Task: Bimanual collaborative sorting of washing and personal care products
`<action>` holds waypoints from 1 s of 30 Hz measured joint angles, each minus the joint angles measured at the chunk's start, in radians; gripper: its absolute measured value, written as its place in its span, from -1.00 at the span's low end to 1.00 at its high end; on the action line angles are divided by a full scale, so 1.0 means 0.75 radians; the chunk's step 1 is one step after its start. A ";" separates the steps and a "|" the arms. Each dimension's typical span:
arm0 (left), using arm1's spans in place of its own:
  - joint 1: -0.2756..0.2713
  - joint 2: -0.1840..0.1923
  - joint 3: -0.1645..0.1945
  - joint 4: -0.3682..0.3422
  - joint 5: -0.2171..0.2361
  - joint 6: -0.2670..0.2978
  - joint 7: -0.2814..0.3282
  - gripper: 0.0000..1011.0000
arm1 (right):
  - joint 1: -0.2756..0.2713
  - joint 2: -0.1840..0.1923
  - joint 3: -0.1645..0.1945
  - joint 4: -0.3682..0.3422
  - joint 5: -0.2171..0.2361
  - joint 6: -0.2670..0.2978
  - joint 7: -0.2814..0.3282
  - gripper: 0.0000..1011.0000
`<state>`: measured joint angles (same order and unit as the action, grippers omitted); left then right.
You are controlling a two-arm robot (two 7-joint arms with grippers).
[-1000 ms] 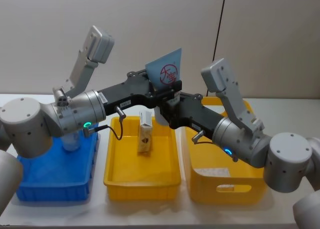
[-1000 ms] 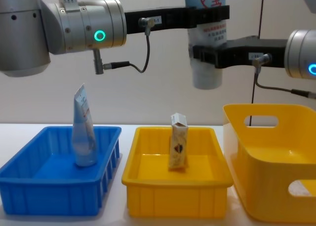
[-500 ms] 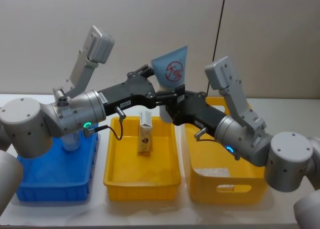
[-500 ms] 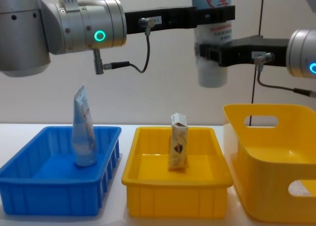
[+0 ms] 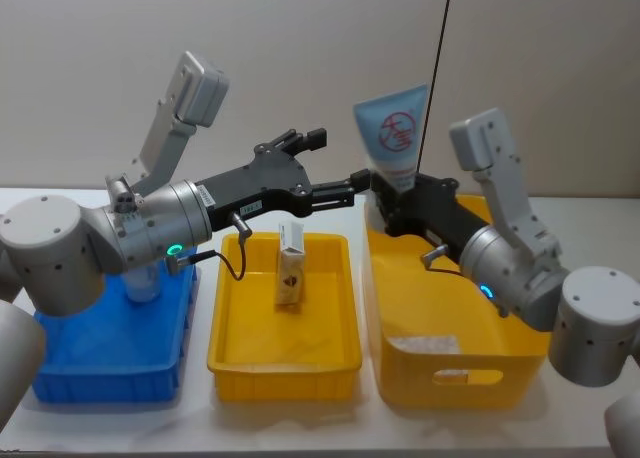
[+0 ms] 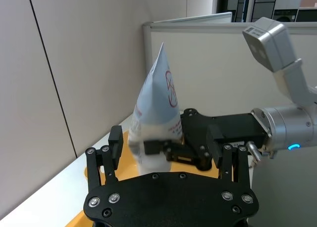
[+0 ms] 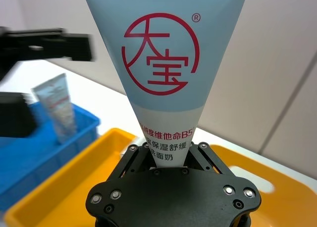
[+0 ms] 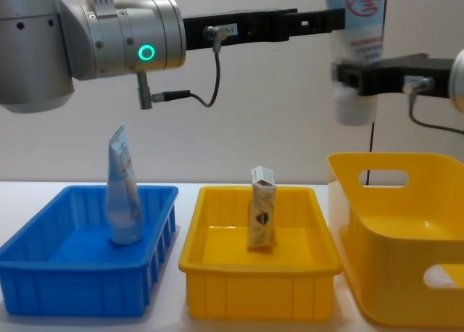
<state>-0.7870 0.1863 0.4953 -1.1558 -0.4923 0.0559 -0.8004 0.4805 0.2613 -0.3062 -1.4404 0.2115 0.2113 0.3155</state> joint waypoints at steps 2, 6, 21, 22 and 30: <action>0.000 0.000 0.000 0.000 0.000 0.000 0.000 0.98 | -0.006 0.001 0.016 0.002 -0.007 0.005 -0.029 -0.67; 0.000 0.000 0.000 0.000 0.000 0.000 0.000 0.98 | -0.015 0.003 0.041 0.005 -0.020 0.013 -0.076 -0.67; 0.000 0.000 0.000 0.000 0.000 0.000 0.000 0.98 | -0.057 0.010 0.147 0.037 -0.067 0.051 -0.244 -0.13; 0.000 0.000 0.000 0.000 0.000 0.000 0.000 0.98 | -0.060 0.010 0.155 0.040 -0.069 0.051 -0.252 -0.10; 0.000 0.000 0.000 0.000 0.000 0.000 0.000 0.98 | -0.071 0.013 0.185 0.053 -0.076 0.051 -0.276 0.48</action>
<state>-0.7870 0.1864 0.4953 -1.1557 -0.4923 0.0559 -0.8004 0.4272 0.2711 -0.1677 -1.4003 0.1547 0.2497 0.1083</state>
